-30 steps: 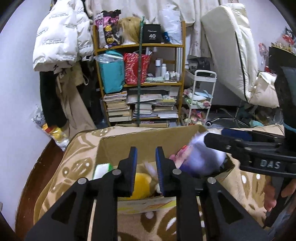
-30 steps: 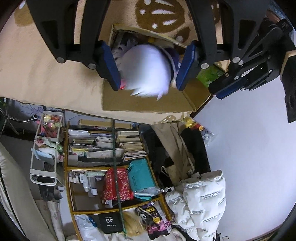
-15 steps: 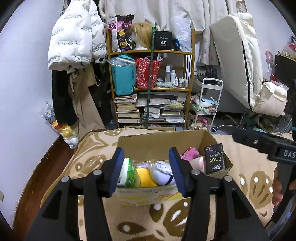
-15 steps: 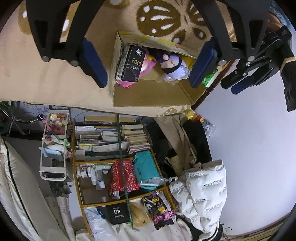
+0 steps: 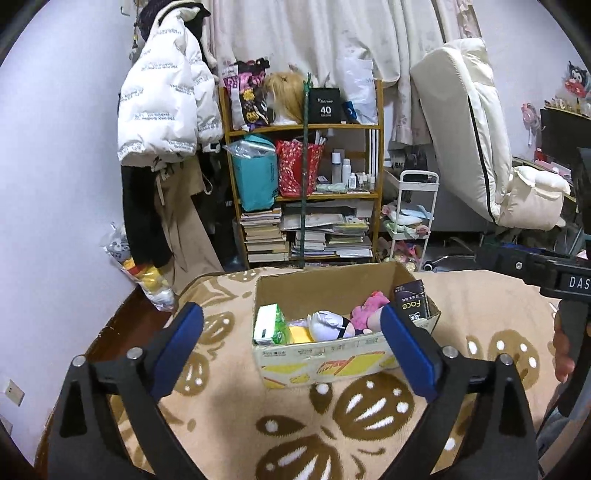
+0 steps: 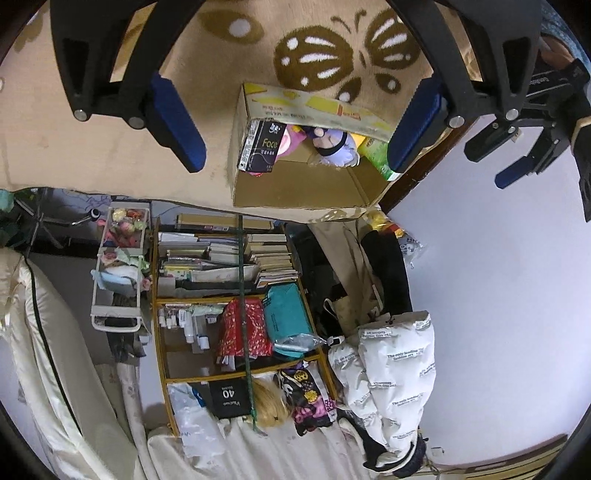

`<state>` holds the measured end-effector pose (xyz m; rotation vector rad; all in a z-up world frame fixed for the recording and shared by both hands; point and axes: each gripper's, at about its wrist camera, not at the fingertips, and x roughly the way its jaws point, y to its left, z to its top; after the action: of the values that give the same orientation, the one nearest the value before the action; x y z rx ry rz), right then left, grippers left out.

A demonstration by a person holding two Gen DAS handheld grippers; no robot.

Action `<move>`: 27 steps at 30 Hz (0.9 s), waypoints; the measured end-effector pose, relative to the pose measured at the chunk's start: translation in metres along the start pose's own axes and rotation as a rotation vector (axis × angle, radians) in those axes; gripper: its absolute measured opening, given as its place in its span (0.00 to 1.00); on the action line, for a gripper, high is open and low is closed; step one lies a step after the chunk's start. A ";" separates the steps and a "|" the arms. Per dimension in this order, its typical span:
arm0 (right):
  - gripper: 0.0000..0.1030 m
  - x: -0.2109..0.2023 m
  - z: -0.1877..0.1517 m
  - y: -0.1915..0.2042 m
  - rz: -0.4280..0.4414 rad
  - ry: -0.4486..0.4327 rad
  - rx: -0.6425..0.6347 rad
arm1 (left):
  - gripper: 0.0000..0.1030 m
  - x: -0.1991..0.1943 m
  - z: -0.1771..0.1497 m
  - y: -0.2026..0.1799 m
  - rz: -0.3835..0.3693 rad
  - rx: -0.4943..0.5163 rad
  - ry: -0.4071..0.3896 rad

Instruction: Organize soft objects

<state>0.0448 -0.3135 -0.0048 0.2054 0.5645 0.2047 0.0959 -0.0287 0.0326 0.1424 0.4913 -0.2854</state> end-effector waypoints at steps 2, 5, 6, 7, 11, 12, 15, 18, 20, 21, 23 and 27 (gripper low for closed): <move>1.00 -0.009 -0.002 0.002 -0.004 -0.005 -0.006 | 0.95 -0.011 -0.003 0.000 0.015 -0.010 -0.008; 1.00 -0.025 -0.005 0.006 -0.012 -0.019 -0.019 | 0.95 -0.022 -0.008 0.002 0.024 -0.025 -0.010; 1.00 -0.029 -0.006 0.007 -0.015 -0.024 -0.024 | 0.95 -0.026 -0.010 0.003 0.029 -0.028 -0.011; 1.00 -0.035 -0.007 0.009 -0.024 -0.030 -0.030 | 0.95 -0.029 -0.011 0.004 0.034 -0.030 -0.012; 1.00 -0.050 -0.012 0.012 -0.035 -0.047 -0.044 | 0.95 -0.046 -0.018 0.008 0.058 -0.051 -0.028; 1.00 -0.053 -0.013 0.013 -0.039 -0.051 -0.047 | 0.95 -0.051 -0.020 0.009 0.064 -0.056 -0.034; 1.00 -0.065 -0.018 0.016 -0.057 -0.071 -0.061 | 0.95 -0.063 -0.024 0.012 0.083 -0.063 -0.049; 1.00 -0.073 -0.022 0.017 -0.063 -0.085 -0.067 | 0.95 -0.073 -0.027 0.013 0.108 -0.058 -0.069; 1.00 -0.078 -0.025 0.017 -0.068 -0.093 -0.068 | 0.96 -0.077 -0.029 0.014 0.113 -0.058 -0.076; 1.00 -0.079 -0.026 0.018 -0.071 -0.098 -0.066 | 0.96 -0.078 -0.030 0.014 0.118 -0.058 -0.077; 1.00 -0.082 -0.029 0.016 -0.079 -0.118 -0.061 | 0.96 -0.080 -0.034 0.015 0.131 -0.054 -0.081; 1.00 -0.084 -0.035 0.015 -0.107 -0.154 -0.073 | 0.96 -0.079 -0.038 0.012 0.154 -0.027 -0.082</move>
<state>-0.0458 -0.3149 0.0129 0.1190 0.4127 0.1045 0.0162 0.0092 0.0385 0.1409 0.4006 -0.1330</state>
